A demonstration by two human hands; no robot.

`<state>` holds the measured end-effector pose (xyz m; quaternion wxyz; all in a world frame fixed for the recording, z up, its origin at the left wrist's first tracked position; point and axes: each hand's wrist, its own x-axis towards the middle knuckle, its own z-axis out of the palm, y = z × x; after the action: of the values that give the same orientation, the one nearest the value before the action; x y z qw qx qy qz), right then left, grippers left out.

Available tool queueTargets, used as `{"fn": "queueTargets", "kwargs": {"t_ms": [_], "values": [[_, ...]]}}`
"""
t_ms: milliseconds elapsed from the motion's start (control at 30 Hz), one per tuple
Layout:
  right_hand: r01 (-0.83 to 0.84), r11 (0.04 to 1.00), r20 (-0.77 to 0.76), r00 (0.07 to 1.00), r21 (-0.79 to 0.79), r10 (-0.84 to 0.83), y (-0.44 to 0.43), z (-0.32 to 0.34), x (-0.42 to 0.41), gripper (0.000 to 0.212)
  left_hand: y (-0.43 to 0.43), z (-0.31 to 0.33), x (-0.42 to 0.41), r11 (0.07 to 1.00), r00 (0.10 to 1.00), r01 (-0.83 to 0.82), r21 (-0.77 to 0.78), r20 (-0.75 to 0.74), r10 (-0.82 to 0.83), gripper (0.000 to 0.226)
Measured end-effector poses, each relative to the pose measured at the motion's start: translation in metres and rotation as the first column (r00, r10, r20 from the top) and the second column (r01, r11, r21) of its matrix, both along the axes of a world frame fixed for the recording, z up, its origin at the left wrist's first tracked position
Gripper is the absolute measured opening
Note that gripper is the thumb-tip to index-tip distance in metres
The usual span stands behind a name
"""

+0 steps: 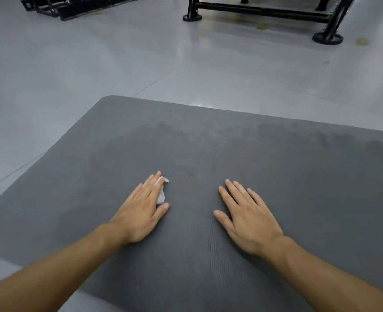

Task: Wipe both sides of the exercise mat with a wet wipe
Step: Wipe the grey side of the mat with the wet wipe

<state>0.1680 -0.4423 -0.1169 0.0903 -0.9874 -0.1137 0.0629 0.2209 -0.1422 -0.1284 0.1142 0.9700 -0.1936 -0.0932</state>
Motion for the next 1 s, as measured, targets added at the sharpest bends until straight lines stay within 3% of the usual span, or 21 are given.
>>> {"fn": "queueTargets", "kwargs": {"t_ms": [200, 400, 633, 833, 900, 1000], "values": [[0.12, 0.993, 0.046, 0.992, 0.024, -0.121, 0.004, -0.013, 0.066, 0.074, -0.058, -0.006, 0.104, 0.996, 0.996, -0.085, -0.018, -0.019, 0.085, 0.068], [0.161, 0.984, 0.113, 0.979, 0.071, -0.168, 0.006, -0.019, 0.07, 0.077, -0.11, -0.007, 0.176, 0.985, 0.985, -0.174, 0.001, 0.008, 0.174, 0.069], [0.175, 0.977, 0.132, 0.973, 0.121, -0.191, 0.006, -0.021, 0.073, 0.077, -0.175, -0.008, 0.179, 0.985, 0.984, 0.171, 0.012, 0.048, -0.171, 0.065], [0.169, 0.978, 0.131, 0.974, 0.123, -0.185, 0.006, -0.021, 0.072, 0.076, -0.109, 0.004, 0.12, 0.885, 0.886, 0.464, -0.047, 0.017, -0.464, 0.072], [0.168, 0.978, 0.124, 0.975, 0.12, -0.183, 0.006, -0.02, 0.071, 0.076, -0.077, 0.003, 0.114, 0.908, 0.908, 0.418, -0.037, 0.023, -0.417, 0.069], [0.165, 0.979, 0.111, 0.978, 0.116, -0.178, 0.006, -0.019, 0.071, 0.076, -0.044, -0.002, 0.131, 0.977, 0.978, 0.21, -0.046, 0.021, -0.21, 0.074]]}}
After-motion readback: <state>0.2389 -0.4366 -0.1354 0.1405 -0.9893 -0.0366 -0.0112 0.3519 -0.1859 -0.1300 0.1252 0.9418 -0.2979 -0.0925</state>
